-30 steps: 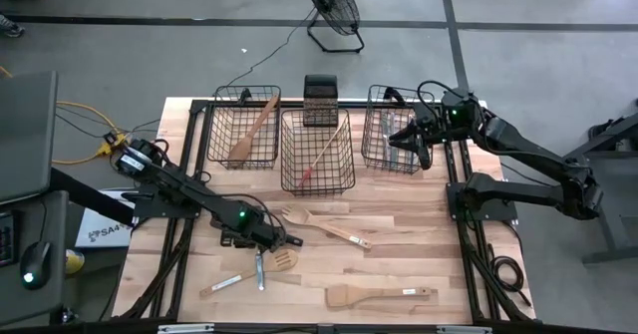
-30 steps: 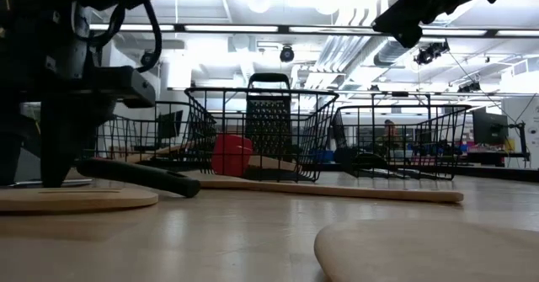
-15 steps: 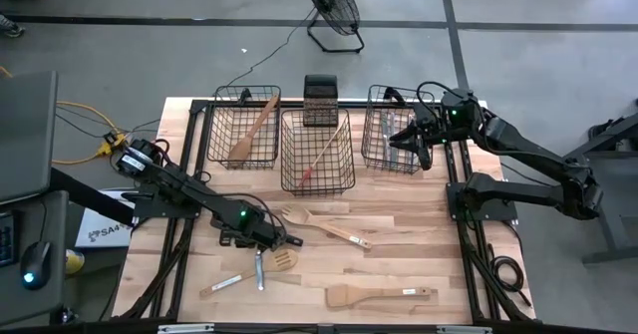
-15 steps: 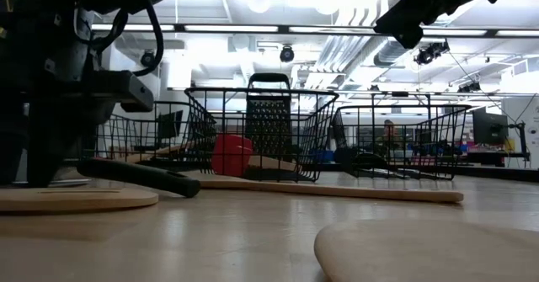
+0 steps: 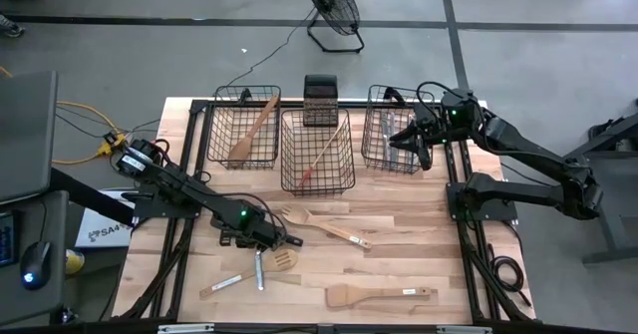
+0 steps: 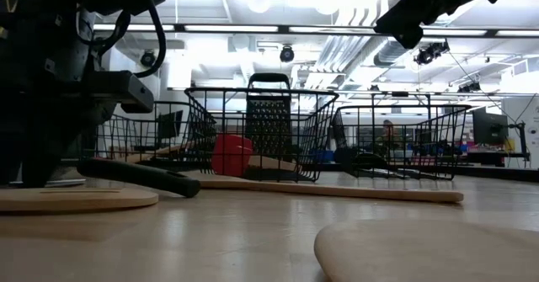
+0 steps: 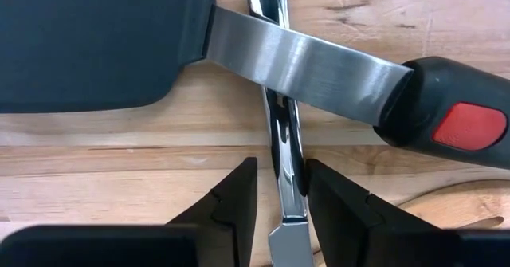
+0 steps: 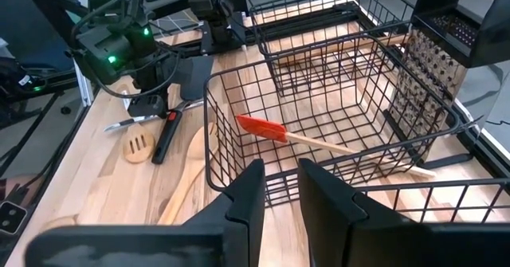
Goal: Pick & Place Kitchen Items
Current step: Put the silver table knife into the right wire basket
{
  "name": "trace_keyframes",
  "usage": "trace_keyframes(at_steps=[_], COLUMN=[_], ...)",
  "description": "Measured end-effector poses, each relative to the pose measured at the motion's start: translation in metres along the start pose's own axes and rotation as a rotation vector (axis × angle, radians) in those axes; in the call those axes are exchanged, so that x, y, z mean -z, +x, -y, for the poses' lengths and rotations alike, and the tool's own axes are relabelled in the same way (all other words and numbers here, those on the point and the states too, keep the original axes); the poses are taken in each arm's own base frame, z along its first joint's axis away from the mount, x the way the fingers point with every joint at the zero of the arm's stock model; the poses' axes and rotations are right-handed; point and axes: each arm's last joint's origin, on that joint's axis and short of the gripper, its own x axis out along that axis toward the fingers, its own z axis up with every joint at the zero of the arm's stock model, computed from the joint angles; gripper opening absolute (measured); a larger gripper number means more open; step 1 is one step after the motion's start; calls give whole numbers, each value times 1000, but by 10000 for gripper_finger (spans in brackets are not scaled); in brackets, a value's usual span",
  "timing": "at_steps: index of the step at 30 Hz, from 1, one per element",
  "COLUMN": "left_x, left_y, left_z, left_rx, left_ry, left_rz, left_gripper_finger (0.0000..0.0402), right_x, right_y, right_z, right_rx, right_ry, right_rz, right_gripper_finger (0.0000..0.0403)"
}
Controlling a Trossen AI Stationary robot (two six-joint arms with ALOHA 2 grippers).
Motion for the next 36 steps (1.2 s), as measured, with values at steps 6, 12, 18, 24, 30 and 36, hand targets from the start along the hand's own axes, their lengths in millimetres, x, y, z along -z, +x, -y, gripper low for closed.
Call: trace_keyframes(at_steps=[6, 12, 18, 24, 30, 36], left_x=[0, 1, 0, 0, 0, 0], left_y=[0, 0, 0, 0, 0, 0], left_z=[0, 0, 0, 0, 0, -1], left_rx=[-3, -5, -1, -3, -6, -9], left_ry=[0, 1, 1, 0, 0, 8], left_rz=[-8, -15, -8, -4, -2, -1], left_gripper_finger=[103, 103, 103, 103, 93, 52], right_x=[1, 1, 2, 2, 2, 2], right_y=[0, 0, 0, 0, 0, 0], right_z=[0, 0, 0, 0, 0, 0], right_rx=[-1, 0, 1, 2, 2, 2], right_ry=[0, 1, 1, 2, 2, 2], right_rz=[-10, -14, -14, -14, -15, -15], right_gripper_finger=[70, 70, 70, 70, 70, 70])
